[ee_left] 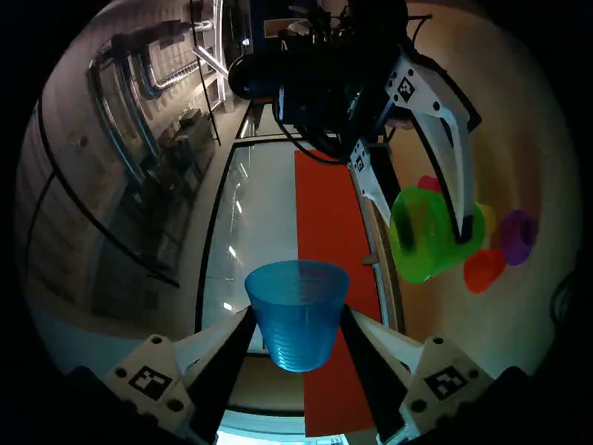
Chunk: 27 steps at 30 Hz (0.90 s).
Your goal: Pour water
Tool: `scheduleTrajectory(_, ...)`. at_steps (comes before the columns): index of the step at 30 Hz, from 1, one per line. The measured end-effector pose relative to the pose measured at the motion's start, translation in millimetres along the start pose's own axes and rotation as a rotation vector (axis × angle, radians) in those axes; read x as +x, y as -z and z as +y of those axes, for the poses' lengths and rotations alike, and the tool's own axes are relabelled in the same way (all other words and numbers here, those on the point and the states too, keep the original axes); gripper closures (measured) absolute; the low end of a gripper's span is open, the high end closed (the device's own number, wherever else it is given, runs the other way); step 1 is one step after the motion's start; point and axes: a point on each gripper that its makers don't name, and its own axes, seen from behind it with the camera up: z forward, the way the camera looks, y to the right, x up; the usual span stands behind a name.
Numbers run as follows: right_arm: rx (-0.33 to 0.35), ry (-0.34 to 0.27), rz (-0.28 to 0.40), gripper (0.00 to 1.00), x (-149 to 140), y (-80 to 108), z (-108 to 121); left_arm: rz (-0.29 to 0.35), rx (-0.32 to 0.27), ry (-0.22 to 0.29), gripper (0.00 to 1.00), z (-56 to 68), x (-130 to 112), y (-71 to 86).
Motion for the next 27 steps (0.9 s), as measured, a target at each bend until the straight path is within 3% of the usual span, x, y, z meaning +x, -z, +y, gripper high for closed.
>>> scheduleTrajectory(11,-0.007,0.005,0.003,0.1,3,2.8,-1,-0.021,0.011,0.088,0.2,-2.6,-8,-0.9)
scheduleTrajectory(23,-0.02,0.018,0.015,0.1,12,7.7,0,-0.058,0.012,0.234,0.2,3.0,-20,-1.9)
scheduleTrajectory(27,-0.028,0.02,0.02,0.11,15,11.3,2,-0.069,0.018,0.305,0.19,2.7,-26,-1.9)
